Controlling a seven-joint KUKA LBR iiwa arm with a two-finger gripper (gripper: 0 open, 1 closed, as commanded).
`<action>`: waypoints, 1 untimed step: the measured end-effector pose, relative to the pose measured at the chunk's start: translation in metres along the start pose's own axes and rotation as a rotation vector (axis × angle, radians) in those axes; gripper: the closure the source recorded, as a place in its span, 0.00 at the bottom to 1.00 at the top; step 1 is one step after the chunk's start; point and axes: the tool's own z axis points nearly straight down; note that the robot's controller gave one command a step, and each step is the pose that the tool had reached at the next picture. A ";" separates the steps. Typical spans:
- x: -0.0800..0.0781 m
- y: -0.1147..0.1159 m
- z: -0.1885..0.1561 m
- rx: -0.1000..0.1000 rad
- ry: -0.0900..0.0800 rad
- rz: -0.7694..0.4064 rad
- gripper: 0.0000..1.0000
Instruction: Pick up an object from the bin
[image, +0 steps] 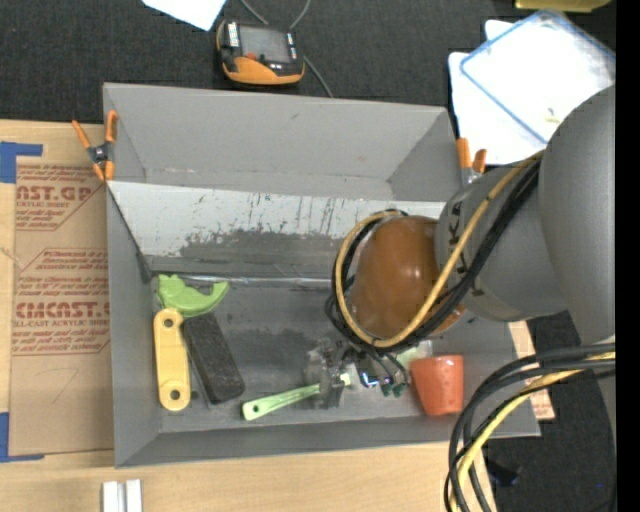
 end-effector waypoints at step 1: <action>-0.001 -0.001 0.007 -0.001 -0.001 -0.016 1.00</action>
Offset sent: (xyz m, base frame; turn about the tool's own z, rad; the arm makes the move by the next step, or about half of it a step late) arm 0.0023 -0.0020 -0.0129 0.0164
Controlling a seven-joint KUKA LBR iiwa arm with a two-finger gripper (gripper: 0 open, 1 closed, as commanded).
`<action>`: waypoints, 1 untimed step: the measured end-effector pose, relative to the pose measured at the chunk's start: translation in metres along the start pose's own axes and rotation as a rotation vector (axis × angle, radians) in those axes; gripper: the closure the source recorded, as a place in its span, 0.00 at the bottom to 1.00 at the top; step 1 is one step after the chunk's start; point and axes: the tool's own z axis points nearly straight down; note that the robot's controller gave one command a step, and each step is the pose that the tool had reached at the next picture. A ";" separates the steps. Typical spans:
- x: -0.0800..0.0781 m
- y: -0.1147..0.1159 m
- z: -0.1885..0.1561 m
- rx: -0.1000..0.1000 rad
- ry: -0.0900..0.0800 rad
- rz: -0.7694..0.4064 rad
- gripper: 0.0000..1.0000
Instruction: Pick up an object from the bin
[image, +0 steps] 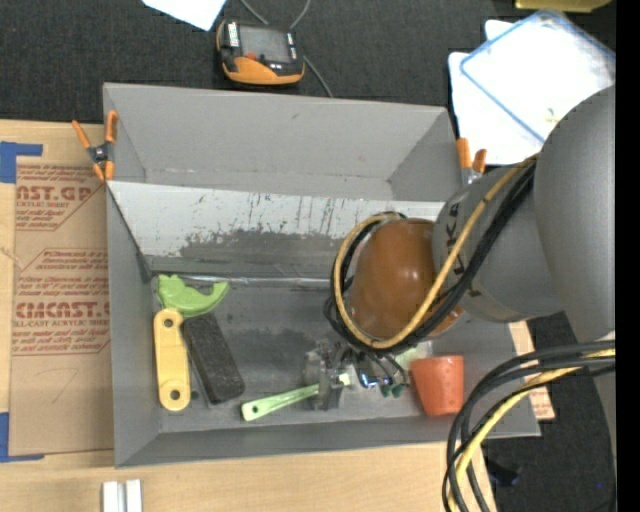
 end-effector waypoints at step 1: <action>-0.001 0.000 0.005 -0.001 0.000 0.028 1.00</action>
Offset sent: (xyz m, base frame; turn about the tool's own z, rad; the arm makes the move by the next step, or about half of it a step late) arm -0.0018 0.0032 -0.0060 0.0085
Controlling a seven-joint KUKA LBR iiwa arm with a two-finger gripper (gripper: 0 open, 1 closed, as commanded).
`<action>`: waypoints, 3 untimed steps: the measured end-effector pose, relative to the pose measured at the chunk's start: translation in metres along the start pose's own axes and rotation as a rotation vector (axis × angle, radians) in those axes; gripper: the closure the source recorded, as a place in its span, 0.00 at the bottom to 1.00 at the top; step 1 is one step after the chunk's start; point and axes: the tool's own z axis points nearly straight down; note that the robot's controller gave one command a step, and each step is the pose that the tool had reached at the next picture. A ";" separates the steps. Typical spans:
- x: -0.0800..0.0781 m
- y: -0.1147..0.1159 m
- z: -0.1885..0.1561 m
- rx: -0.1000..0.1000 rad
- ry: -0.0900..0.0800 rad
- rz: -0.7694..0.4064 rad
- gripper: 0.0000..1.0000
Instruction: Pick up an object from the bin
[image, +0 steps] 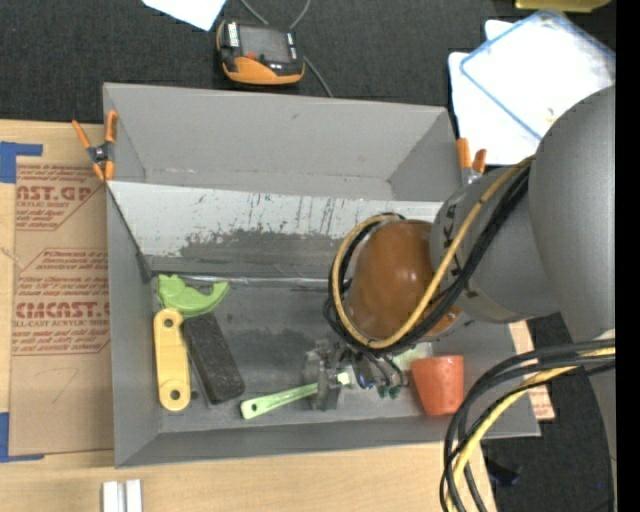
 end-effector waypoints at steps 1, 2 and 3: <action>0.002 0.004 0.001 0.000 0.000 -0.019 1.00; -0.001 0.004 0.001 -0.001 0.000 0.001 1.00; -0.012 0.002 -0.105 0.000 0.003 -0.008 1.00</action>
Offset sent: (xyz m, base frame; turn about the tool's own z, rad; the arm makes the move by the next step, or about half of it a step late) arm 0.0022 0.0039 -0.0010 0.0093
